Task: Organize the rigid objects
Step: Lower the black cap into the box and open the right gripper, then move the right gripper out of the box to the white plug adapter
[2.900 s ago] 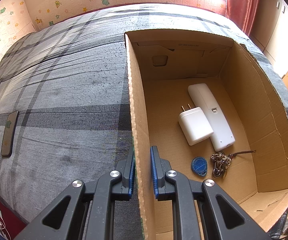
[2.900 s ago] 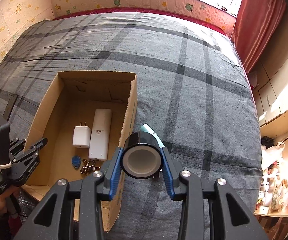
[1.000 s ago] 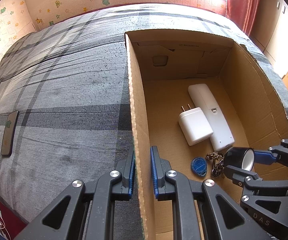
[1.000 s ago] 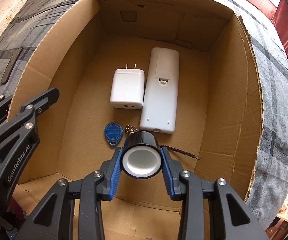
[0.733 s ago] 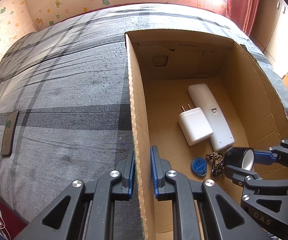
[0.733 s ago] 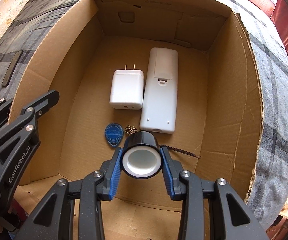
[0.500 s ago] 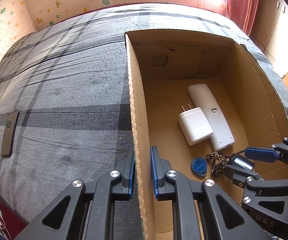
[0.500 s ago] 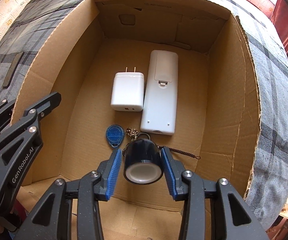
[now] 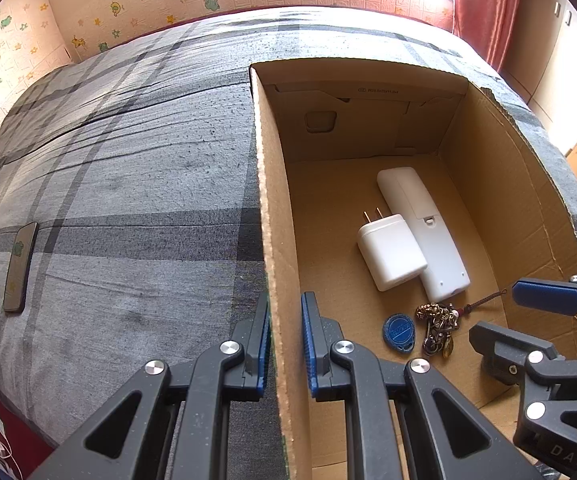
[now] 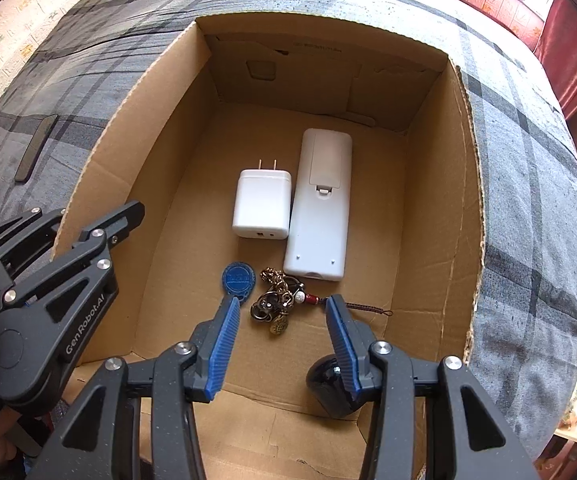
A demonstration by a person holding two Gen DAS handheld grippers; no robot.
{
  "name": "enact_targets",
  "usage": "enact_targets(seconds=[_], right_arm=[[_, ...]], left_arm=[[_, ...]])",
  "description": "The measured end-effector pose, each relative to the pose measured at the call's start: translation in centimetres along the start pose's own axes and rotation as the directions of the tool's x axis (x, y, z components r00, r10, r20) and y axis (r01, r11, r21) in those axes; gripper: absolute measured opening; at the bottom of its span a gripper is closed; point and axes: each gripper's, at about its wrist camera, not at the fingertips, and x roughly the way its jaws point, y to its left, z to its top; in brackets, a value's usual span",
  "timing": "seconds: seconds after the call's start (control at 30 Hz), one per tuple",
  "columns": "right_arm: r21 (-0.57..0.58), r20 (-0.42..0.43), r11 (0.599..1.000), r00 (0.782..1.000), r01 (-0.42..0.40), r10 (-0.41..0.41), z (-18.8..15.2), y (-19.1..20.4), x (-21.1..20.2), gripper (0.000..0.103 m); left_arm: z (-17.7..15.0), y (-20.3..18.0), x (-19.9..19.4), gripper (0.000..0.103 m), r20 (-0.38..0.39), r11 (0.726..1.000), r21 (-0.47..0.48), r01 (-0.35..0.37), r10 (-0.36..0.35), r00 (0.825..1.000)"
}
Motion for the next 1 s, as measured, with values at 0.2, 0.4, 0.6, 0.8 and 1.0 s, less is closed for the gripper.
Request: enact_targets(seconds=[0.2,0.4,0.6,0.8,1.0], right_arm=[[-0.001,0.044,1.000,0.999,0.024,-0.024,-0.1,-0.2,-2.5,0.052],[0.016,0.083,0.999,0.996,0.031,-0.032,0.3,-1.3,-4.5,0.060],[0.059,0.127,0.998,0.991,0.035,-0.042,0.2,-3.2,-6.8,0.076],[0.107,0.148,0.994,0.988,0.027,-0.043,0.1,-5.8,-8.1,0.086],[0.138,0.165,0.989,0.983,0.055,-0.078,-0.2,-8.3,-8.8,0.099]], left_arm=[[0.0,-0.1,0.0,0.015,-0.001,1.000,0.000,-0.001,0.001,1.000],[0.0,-0.1,0.0,0.015,-0.001,1.000,0.001,-0.003,0.003,1.000],[0.0,-0.1,0.0,0.015,-0.001,1.000,0.002,-0.003,0.003,1.000],[0.0,-0.2,0.0,0.015,-0.001,1.000,0.003,-0.004,0.004,1.000],[0.1,-0.2,0.0,0.015,-0.002,1.000,0.005,-0.006,0.006,1.000]])
